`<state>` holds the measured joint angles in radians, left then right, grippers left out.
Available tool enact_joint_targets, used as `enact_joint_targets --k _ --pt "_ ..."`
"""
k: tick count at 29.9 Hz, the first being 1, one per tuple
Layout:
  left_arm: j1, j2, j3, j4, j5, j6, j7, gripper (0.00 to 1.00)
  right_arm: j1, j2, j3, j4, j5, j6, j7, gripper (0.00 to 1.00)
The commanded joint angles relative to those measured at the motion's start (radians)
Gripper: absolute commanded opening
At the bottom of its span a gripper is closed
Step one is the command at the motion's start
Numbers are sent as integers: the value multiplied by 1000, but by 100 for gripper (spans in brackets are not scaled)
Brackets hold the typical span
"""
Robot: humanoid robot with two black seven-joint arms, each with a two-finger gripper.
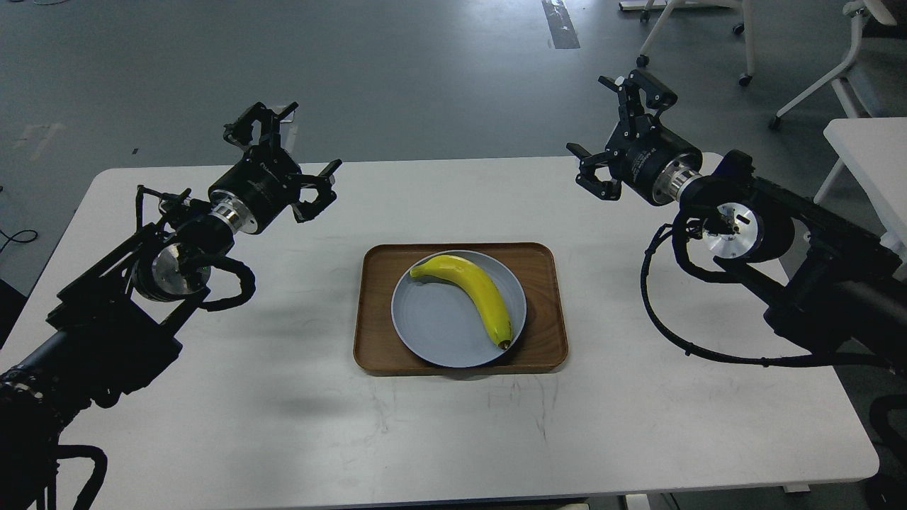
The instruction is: Place banana on plate with both arms
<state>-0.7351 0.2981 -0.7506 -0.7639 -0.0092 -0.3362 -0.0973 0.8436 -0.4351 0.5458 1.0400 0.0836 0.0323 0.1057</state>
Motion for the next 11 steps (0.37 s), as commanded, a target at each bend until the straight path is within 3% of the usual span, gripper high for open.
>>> enact_joint_targets --k 1,11 --pt "0 -2 -3 -2 0 0 -1 98 -17 7 16 8 2 0 -1 99" --pt "2 4 -1 -38 2 2 7 98 15 12 22 -5 -5 17 8 100"
